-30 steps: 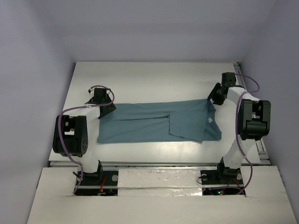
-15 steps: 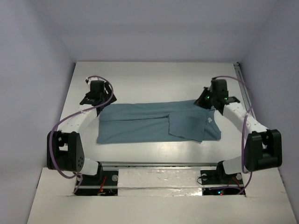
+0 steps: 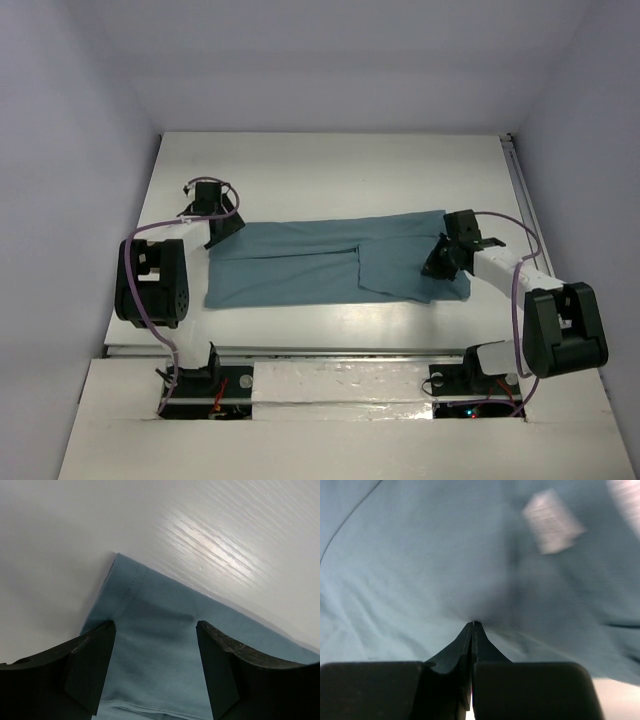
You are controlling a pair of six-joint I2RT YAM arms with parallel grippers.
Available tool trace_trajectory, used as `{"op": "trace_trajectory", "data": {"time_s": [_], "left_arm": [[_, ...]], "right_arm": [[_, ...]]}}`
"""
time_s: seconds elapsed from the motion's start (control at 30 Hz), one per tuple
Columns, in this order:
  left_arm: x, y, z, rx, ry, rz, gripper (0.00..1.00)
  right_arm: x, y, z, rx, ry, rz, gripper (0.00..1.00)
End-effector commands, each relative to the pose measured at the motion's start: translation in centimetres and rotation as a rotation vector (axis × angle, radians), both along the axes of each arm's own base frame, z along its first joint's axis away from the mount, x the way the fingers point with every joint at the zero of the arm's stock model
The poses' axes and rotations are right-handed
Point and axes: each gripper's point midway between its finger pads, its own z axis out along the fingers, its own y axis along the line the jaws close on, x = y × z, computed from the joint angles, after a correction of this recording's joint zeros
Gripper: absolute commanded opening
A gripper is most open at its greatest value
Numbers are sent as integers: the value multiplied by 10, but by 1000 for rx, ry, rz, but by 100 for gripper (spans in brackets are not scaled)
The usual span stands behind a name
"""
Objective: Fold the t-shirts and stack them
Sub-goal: Fold the other side of the tshirt into a rectangle, then rotate the tshirt 90 degrees
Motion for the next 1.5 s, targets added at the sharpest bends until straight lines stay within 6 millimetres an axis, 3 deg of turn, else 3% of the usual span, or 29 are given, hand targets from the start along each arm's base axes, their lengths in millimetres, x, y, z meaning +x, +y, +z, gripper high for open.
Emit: {"op": "trace_trajectory", "data": {"time_s": [0.0,0.1,0.13,0.23,0.27,0.33,0.4,0.43,0.47,0.5,0.53,0.6,0.77,0.8,0.87,0.9,0.93,1.0,1.03,1.1,1.13,1.17,1.2,1.23,1.27,1.37,1.4,1.43,1.47], "left_arm": [[-11,23,-3,17,24,61,66],[-5,16,22,-18,-38,43,66],[-3,13,31,-35,-60,43,66],[2,-8,71,-63,-159,-13,66],[4,-15,83,-62,-180,-36,66],[0,-38,99,-58,-208,-96,65],[1,-53,123,-53,-259,-141,59],[-1,-61,129,-57,-269,-163,53],[-5,-77,132,-70,-276,-205,40],[-9,-86,142,-91,-298,-233,11],[-13,-93,146,-104,-306,-252,1],[-24,-111,158,-140,-336,-305,0],[-51,-128,175,-173,-357,-345,0],[-55,-126,183,-180,-376,-341,0],[-66,-133,188,-195,-377,-353,0],[-72,-129,191,-198,-376,-343,0],[-77,-131,192,-205,-377,-345,0],[-87,-131,194,-219,-377,-339,0],[-89,-129,196,-220,-379,-335,0],[-95,-129,198,-210,-369,-346,0],[-95,-128,201,-202,-369,-348,0],[-95,-127,209,-195,-374,-351,0],[-94,-127,212,-186,-378,-359,2],[-94,-128,217,-189,-386,-368,3],[-93,-130,222,-195,-399,-371,4],[-89,-133,251,-212,-463,-384,10],[-89,-132,256,-211,-473,-385,14],[-88,-131,263,-197,-490,-391,16],[-87,-130,274,-189,-507,-388,16]], "right_arm": [[12,-23,24,-98,-78,-56,0],[26,-1,66,-5,-154,45,9],[33,7,78,31,-190,72,21],[55,31,94,123,-221,126,29],[61,41,93,128,-221,145,27],[89,50,87,139,-242,140,2],[105,58,75,148,-219,134,0],[114,59,52,135,-167,126,0],[129,60,54,129,-180,120,0],[135,61,47,124,-169,123,0],[143,63,43,121,-169,126,0],[161,65,28,109,-152,130,0],[201,80,4,113,-129,144,0],[223,87,-1,129,-142,140,0],[247,109,-5,172,-155,153,0],[285,132,-5,233,-197,155,0],[303,147,-2,263,-212,159,0],[337,200,20,425,-255,163,0],[380,220,59,545,-423,165,0],[392,248,114,812,-514,103,21],[400,251,160,907,-680,137,33],[392,247,183,913,-679,125,61],[384,244,209,898,-722,146,74],[374,241,223,819,-755,210,82],[349,235,268,794,-787,260,90],[296,227,294,679,-803,352,90],[255,218,293,658,-772,354,87],[235,216,291,642,-778,352,76],[207,229,279,640,-735,369,22]]}}
